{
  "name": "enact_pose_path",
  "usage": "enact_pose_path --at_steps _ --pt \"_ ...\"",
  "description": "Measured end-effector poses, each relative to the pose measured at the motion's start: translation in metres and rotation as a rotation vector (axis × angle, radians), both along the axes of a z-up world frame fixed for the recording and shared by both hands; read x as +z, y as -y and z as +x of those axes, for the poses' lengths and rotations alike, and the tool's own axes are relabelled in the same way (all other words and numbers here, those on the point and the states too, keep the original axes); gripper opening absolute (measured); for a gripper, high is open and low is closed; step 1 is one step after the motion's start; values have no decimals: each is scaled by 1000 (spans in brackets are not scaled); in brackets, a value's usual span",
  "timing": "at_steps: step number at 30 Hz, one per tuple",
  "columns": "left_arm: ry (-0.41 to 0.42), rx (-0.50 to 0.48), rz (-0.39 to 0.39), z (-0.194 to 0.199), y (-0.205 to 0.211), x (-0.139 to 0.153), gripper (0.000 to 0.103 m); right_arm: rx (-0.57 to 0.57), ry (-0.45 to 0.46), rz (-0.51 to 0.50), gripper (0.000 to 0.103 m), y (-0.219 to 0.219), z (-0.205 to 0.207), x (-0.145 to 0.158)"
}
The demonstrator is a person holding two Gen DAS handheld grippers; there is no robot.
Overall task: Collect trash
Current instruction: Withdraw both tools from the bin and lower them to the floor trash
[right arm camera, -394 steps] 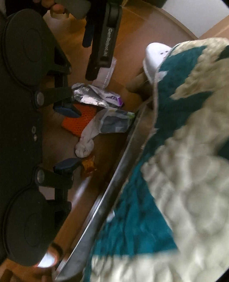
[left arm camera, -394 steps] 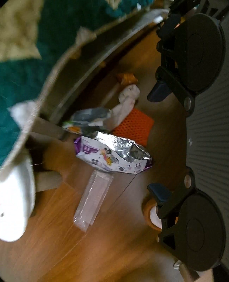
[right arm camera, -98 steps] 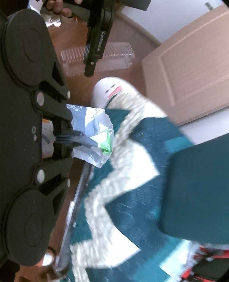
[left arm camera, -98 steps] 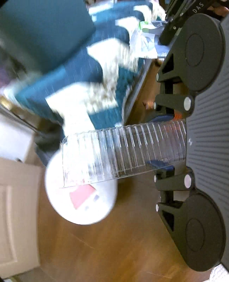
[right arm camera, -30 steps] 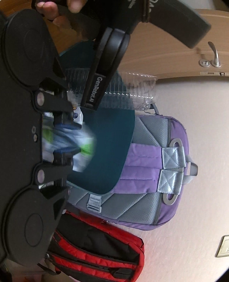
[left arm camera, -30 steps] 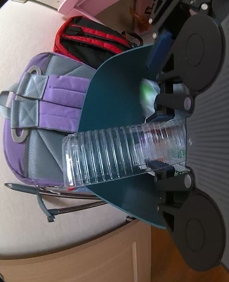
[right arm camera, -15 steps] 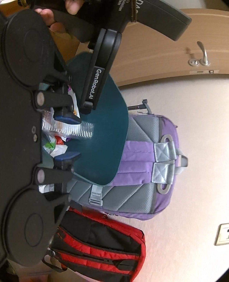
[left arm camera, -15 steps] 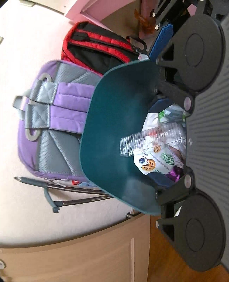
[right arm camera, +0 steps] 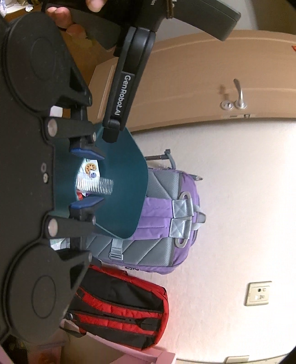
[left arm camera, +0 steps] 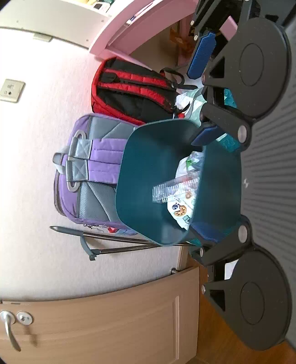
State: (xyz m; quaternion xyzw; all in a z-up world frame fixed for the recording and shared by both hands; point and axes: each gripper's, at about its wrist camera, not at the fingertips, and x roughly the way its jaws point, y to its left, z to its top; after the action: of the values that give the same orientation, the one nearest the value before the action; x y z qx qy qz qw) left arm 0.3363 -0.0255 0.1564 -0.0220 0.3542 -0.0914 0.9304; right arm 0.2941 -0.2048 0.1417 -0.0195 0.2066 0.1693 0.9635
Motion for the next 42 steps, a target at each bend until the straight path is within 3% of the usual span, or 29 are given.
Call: enact_pose_path --at_steps 7,9,18,23,25,26,31,42 --pt "7 -40 -8 -58 -3 -1 74 15 -9 26 44 6 -48 2" --pt "-2 -54 -16 -73 -5 -7 79 24 -16 19 45 8 -60 -1" --pt "-51 -83 -33 -120 -20 -66 87 45 -107 35 50 16 -93 -43" --pt "-113 -74 -45 -129 -29 -121 87 54 -198 33 51 20 -98 -88" --pt "-148 -59 -44 -129 -33 -147 92 53 -236 36 51 20 -97 -111" --pt "-170 -51 -48 -127 -35 -160 100 52 -253 36 51 20 -96 -122" --pt "-278 -5 -55 -115 -44 -231 100 42 -381 9 51 17 -82 -193" --pt "-664 62 9 -76 -37 -417 100 -68 -675 75 51 8 -15 -357"
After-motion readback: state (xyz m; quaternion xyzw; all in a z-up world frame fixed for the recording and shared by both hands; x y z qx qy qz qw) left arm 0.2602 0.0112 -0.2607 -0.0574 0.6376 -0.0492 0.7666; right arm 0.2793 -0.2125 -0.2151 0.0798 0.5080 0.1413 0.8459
